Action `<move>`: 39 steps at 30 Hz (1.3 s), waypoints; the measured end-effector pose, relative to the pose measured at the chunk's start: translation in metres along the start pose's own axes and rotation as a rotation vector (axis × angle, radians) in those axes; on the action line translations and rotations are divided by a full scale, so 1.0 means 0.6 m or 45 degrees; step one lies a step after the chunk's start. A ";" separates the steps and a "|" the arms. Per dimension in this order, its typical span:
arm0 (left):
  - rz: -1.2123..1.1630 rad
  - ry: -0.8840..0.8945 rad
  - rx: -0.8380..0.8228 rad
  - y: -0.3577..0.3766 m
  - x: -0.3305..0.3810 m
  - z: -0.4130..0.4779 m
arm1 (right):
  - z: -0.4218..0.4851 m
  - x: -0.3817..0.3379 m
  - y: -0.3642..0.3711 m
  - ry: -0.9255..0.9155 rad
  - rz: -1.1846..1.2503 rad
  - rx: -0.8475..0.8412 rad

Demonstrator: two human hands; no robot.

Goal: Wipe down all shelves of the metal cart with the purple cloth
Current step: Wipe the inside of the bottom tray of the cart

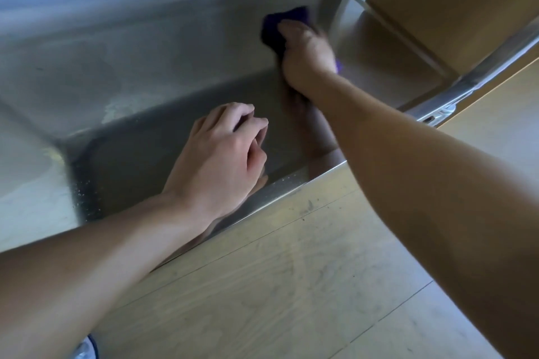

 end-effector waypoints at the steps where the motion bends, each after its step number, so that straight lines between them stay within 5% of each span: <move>1: 0.010 0.000 -0.008 0.000 0.001 0.001 | -0.002 -0.035 0.021 -0.106 0.009 -0.074; 9: 0.083 0.029 -0.125 -0.013 0.001 0.000 | -0.024 -0.212 0.112 -0.555 0.294 -0.597; 20: 0.015 0.028 -0.019 0.001 -0.002 0.004 | 0.005 0.008 -0.024 -0.112 0.128 -0.082; 27: 0.002 0.025 0.000 0.004 0.002 0.006 | 0.004 0.082 -0.062 0.124 0.031 0.051; 34: 0.014 0.054 0.018 0.000 0.002 0.006 | -0.013 -0.074 0.047 -0.231 0.155 -0.242; 39: -0.134 -0.006 0.139 -0.013 -0.008 -0.009 | -0.032 -0.140 0.088 -0.281 0.289 -0.362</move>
Point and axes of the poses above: each hand's wrist, its own z-axis towards the middle knuckle, its own y-axis out of the palm, x = y × z, the point moved 2 cm from there along z, towards the middle knuckle, and after that the axes turned 14 degrees about z, right-handed, at the moved point
